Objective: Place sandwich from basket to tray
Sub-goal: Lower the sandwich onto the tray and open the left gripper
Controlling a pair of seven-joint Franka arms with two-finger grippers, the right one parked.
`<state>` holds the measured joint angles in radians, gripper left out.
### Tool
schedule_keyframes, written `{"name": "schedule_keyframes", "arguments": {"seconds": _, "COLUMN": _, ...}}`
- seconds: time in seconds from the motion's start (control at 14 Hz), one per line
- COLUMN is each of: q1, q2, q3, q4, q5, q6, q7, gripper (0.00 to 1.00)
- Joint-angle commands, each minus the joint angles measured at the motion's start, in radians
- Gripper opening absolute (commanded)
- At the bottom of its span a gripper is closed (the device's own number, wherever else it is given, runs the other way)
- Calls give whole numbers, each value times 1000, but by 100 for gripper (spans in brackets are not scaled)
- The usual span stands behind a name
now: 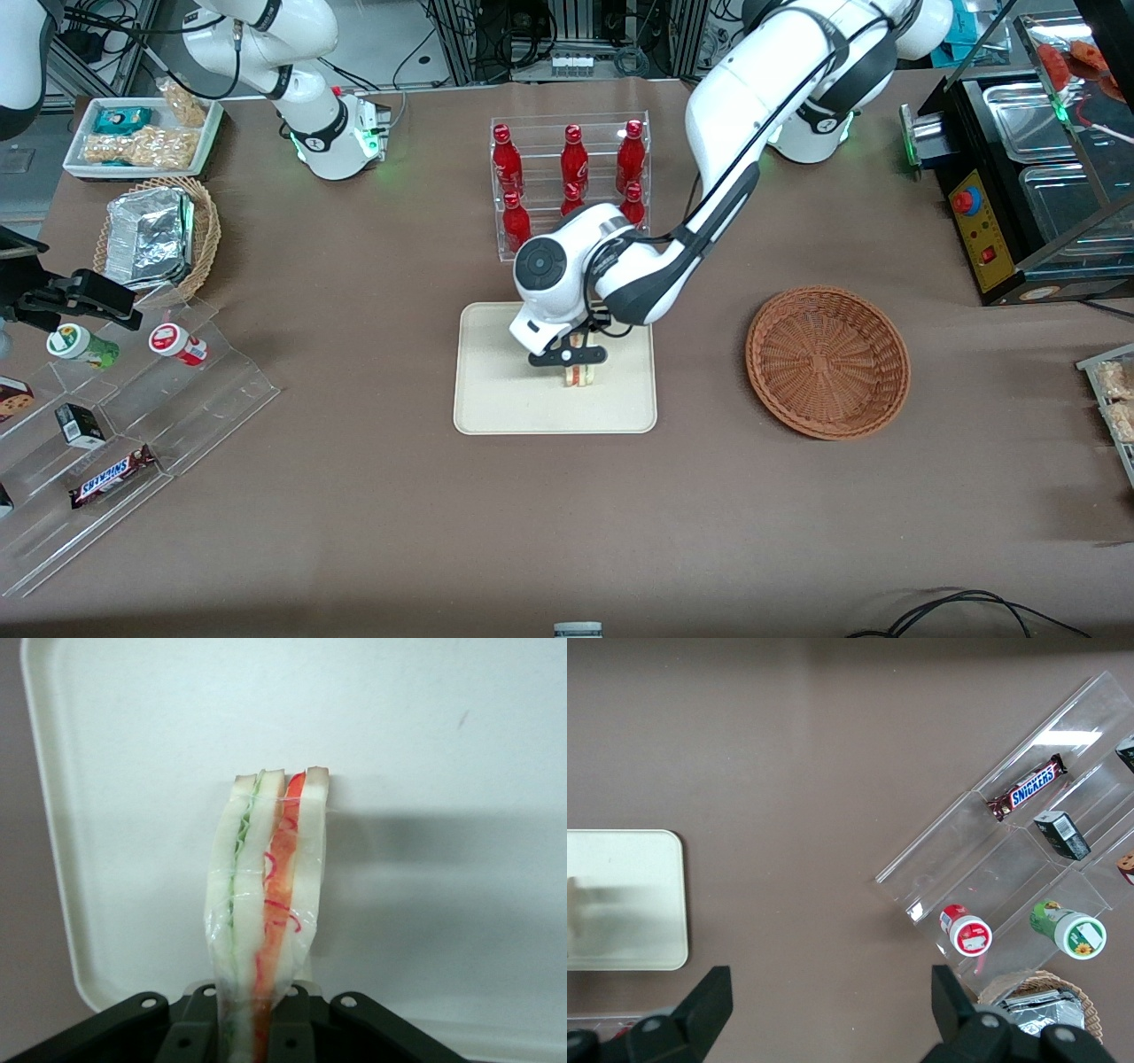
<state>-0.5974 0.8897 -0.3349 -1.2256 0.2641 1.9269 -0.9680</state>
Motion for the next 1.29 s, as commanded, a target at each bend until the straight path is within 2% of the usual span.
{"name": "schedule_keyframes", "arguments": {"seconds": 0.0, "q1": -38, "q2": 51, "q3": 11, "q4": 98, "q5": 18, "q6": -31, "q7": 2, "gripper": 13}}
{"name": "schedule_keyframes", "arguments": {"seconds": 0.21, "q1": -36, "q2": 51, "q3": 22, "q4": 109, "q5": 17, "q6": -19, "q7": 0, "gripper": 26}}
{"name": "schedule_keyframes", "arguments": {"seconds": 0.29, "q1": -38, "q2": 51, "q3": 25, "q4": 112, "q5": 18, "q6": -16, "q7": -15, "gripper": 44}}
{"name": "schedule_keyframes", "arguments": {"seconds": 0.36, "q1": -36, "q2": 48, "q3": 27, "q4": 123, "q5": 18, "q6": -13, "q7": -58, "gripper": 52}}
{"name": "schedule_keyframes", "arguments": {"seconds": 0.5, "q1": -31, "q2": 40, "q3": 28, "q4": 152, "q5": 17, "q6": -16, "q7": -95, "gripper": 77}}
{"name": "schedule_keyframes", "arguments": {"seconds": 0.57, "q1": -31, "q2": 35, "q3": 30, "q4": 152, "q5": 18, "q6": -19, "q7": -97, "gripper": 100}}
{"name": "schedule_keyframes", "arguments": {"seconds": 0.71, "q1": -35, "q2": 22, "q3": 53, "q4": 150, "q5": 17, "q6": -28, "q7": -97, "gripper": 100}}
{"name": "schedule_keyframes", "arguments": {"seconds": 0.93, "q1": -25, "q2": -37, "q3": 54, "q4": 150, "q5": 15, "q6": -132, "q7": -90, "gripper": 100}}
{"name": "schedule_keyframes", "arguments": {"seconds": 1.07, "q1": 25, "q2": -104, "q3": 53, "q4": 144, "q5": 6, "q6": -206, "q7": -81, "gripper": 100}}
{"name": "schedule_keyframes", "arguments": {"seconds": 1.21, "q1": 134, "q2": -196, "q3": 40, "q4": 124, "q5": -31, "q6": -256, "q7": -29, "gripper": 100}}
